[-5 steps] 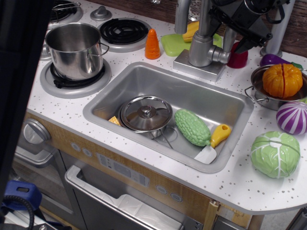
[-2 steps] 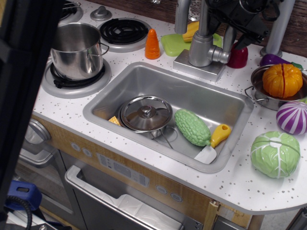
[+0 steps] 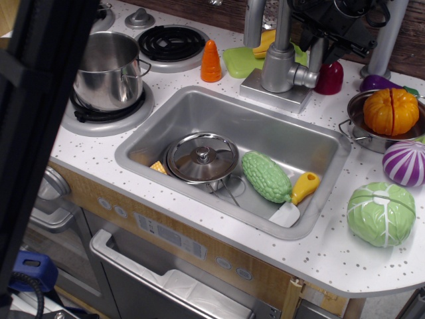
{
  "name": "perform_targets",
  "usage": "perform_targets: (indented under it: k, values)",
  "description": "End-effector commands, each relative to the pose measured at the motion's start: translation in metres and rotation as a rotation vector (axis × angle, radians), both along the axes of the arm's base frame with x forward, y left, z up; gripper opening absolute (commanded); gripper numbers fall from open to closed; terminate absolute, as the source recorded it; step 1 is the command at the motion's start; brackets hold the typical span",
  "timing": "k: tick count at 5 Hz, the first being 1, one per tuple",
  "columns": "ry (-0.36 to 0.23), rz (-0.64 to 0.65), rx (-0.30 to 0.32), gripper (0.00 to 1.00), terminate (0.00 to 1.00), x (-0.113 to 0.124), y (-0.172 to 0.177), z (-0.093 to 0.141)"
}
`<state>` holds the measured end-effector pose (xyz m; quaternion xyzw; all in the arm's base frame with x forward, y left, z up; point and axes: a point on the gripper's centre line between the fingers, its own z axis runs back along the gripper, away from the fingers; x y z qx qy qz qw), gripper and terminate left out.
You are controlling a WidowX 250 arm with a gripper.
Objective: Turn lever vertical to front
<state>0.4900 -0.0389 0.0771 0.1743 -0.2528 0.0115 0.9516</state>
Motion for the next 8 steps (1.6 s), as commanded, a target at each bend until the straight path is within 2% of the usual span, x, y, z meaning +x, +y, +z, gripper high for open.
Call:
perform_targets:
  k: [1, 2, 3, 4, 5, 6, 7, 8]
  values:
    - [-0.010, 0.052, -0.031, 0.00, 0.00, -0.026, -0.016, 0.031]
    - [0.040, 0.065, -0.077, 0.00, 0.00, -0.046, -0.021, 0.024]
    - [0.120, 0.068, -0.198, 0.00, 0.00, -0.057, -0.015, 0.011]
    - [0.163, 0.055, -0.198, 0.00, 0.00, -0.063, -0.012, 0.002]
    - [0.200, 0.040, -0.226, 0.00, 0.00, -0.063, -0.012, -0.006]
    - [0.217, 0.023, -0.244, 0.00, 0.00, -0.063, -0.013, -0.014]
    - [0.227, -0.033, -0.193, 1.00, 0.00, -0.061, -0.012, -0.002]
    - [0.227, -0.033, -0.193, 1.00, 0.00, -0.061, -0.012, -0.002]
